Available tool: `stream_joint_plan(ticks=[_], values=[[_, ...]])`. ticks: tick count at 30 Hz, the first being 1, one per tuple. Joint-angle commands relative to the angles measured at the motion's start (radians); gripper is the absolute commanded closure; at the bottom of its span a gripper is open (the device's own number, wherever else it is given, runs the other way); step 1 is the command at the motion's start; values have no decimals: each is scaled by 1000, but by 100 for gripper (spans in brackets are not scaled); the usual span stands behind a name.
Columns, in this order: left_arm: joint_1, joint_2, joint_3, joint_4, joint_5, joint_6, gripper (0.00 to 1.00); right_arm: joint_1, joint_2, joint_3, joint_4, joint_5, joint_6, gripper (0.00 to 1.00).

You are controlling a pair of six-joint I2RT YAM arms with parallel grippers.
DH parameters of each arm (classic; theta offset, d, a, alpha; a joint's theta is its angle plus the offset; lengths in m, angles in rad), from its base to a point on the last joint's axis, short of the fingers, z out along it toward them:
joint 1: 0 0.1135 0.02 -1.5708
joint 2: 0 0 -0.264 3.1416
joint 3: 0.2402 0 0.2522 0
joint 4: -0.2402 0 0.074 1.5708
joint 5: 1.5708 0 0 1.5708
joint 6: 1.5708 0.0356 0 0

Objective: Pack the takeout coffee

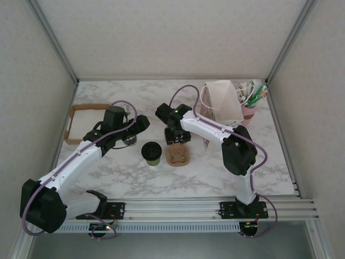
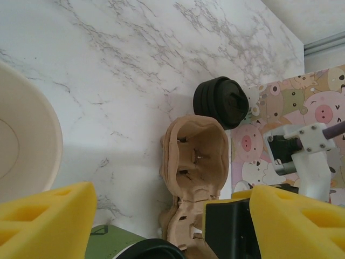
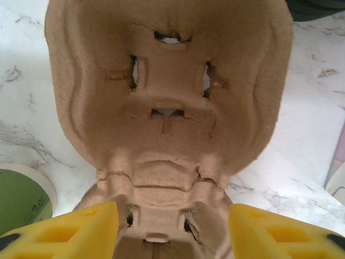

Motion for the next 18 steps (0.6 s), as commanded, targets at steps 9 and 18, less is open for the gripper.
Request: stream_joint_plan(ticks=[9, 18], values=[[8, 2, -22, 20, 16, 3, 28, -8, 77, 27, -10, -11, 14, 46], [8, -1, -27, 19, 15, 5, 32, -6, 87, 33, -14, -18, 14, 51]])
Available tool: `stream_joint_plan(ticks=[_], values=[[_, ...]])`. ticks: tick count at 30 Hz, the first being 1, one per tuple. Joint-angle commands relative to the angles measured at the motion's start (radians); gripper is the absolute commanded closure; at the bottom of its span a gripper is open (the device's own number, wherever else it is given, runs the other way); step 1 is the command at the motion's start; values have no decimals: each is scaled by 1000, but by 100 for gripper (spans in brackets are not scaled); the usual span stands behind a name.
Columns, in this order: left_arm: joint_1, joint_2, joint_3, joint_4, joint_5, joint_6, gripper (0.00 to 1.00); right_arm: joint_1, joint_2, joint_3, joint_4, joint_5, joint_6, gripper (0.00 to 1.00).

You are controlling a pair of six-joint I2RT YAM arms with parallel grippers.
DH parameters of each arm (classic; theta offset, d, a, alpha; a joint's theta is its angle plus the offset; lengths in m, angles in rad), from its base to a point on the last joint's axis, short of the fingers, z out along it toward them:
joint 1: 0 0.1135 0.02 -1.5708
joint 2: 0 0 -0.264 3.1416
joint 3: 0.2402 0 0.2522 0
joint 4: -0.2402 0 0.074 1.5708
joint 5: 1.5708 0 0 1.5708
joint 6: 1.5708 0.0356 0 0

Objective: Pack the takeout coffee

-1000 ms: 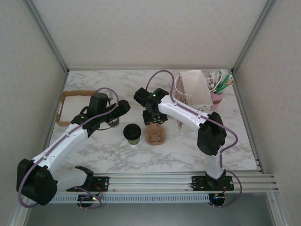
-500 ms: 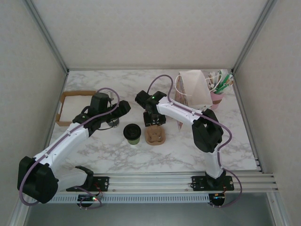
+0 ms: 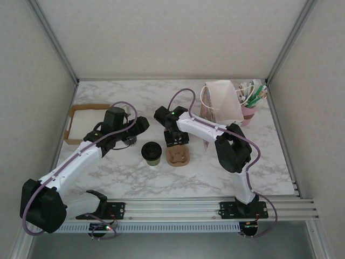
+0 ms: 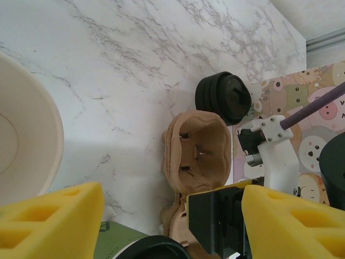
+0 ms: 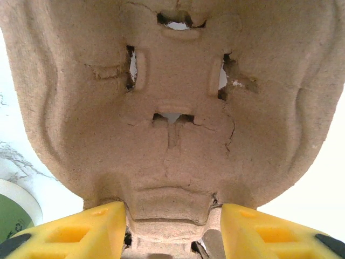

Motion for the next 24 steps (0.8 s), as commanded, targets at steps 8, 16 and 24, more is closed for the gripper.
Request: stream_joint_plan(ticks=[8, 16, 24], values=[[8, -5, -19, 18, 5, 5, 38, -7, 25, 31, -19, -3, 17, 56], [8, -9, -20, 17, 5, 4, 41, -8, 3, 32, -22, 0, 15, 62], [8, -7, -26, 26, 8, -3, 43, -7, -26, 30, -25, -1, 6, 66]])
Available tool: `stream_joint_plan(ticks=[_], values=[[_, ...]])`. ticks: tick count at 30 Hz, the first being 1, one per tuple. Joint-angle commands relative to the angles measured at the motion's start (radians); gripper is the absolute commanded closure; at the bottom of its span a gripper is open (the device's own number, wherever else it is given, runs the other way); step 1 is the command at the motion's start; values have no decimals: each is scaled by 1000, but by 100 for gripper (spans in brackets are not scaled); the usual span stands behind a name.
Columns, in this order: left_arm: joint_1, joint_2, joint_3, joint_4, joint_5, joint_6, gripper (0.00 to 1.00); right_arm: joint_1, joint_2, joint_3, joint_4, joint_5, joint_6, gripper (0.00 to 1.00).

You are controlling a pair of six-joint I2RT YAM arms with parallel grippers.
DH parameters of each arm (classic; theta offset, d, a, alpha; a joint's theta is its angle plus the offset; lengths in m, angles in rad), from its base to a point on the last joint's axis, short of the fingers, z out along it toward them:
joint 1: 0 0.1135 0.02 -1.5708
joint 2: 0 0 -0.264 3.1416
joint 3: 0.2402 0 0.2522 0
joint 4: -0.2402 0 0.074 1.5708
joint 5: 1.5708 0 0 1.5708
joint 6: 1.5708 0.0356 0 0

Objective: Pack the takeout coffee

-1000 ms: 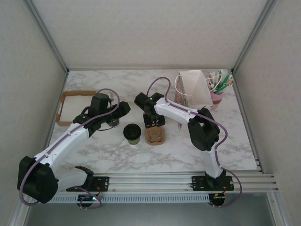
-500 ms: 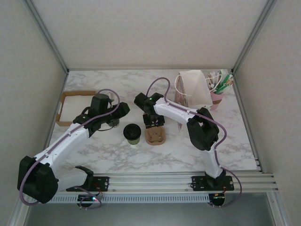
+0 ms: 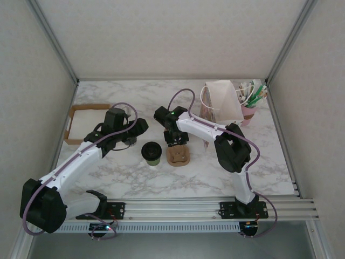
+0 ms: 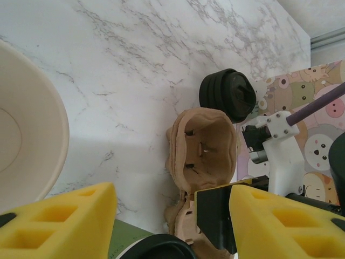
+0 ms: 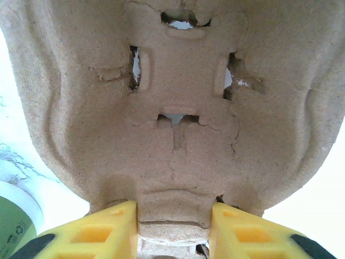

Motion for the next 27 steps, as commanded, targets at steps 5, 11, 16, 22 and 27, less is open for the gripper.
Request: stream_joint_plan(ticks=[5, 11, 16, 22, 27], values=[[8, -6, -10, 23, 7, -2, 43, -7, -51, 27, -27, 3, 0, 67], [8, -1, -10, 28, 10, -2, 44, -6, -68, 30, -28, -1, -3, 68], [8, 1, -10, 29, 11, -2, 44, -7, -81, 36, -30, -5, -8, 68], [8, -4, -6, 31, 11, -2, 45, -6, -141, 44, -34, -15, -23, 68], [8, -29, 1, 39, 3, -3, 45, -5, -223, 56, -24, -53, -57, 67]])
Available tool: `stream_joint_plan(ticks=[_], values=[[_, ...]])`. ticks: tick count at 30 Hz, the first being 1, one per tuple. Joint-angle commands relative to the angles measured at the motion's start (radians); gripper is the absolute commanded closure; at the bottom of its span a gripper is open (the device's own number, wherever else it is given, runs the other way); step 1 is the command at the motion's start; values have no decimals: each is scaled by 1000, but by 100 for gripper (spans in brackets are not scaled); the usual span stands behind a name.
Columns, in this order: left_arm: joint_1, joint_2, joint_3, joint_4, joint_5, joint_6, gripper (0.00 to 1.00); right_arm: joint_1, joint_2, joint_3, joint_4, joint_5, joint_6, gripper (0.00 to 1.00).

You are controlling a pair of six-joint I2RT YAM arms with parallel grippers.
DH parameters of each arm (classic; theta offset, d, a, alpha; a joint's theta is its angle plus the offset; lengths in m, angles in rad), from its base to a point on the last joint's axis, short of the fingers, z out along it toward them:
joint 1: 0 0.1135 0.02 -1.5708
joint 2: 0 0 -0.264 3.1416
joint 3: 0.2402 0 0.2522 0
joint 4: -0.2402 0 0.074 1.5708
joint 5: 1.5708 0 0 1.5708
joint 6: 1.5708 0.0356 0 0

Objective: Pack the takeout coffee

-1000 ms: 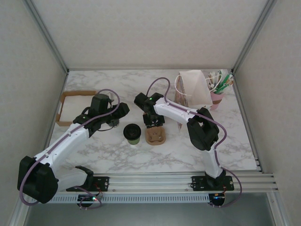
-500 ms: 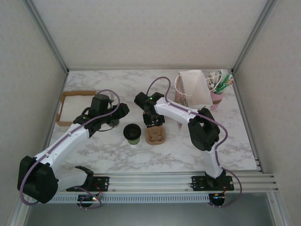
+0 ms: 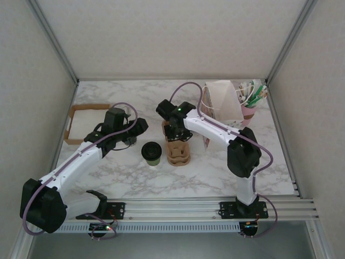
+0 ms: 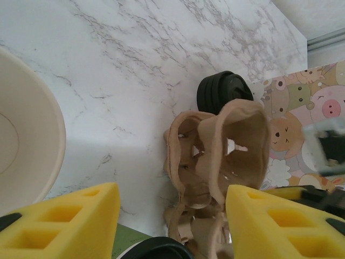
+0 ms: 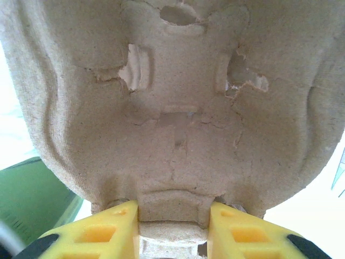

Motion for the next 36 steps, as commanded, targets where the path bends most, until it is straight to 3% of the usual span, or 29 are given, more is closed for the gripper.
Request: stream_joint_plan(ticks=[1, 13, 20, 26, 36], values=[[8, -37, 5, 26, -4, -2, 45, -5, -103, 47, -13, -39, -40, 67], [8, -141, 75, 51, -52, 11, 44, -2, -295, 197, -24, -218, -147, 67], [2, -139, 130, 89, -41, 10, 44, -32, -362, 305, -77, -239, -169, 67], [-41, -86, 208, 141, -29, 4, 44, -101, -417, 373, -123, -209, -189, 67], [-203, 103, 461, 188, 4, 45, 38, -288, -482, 470, -200, -137, -253, 67]])
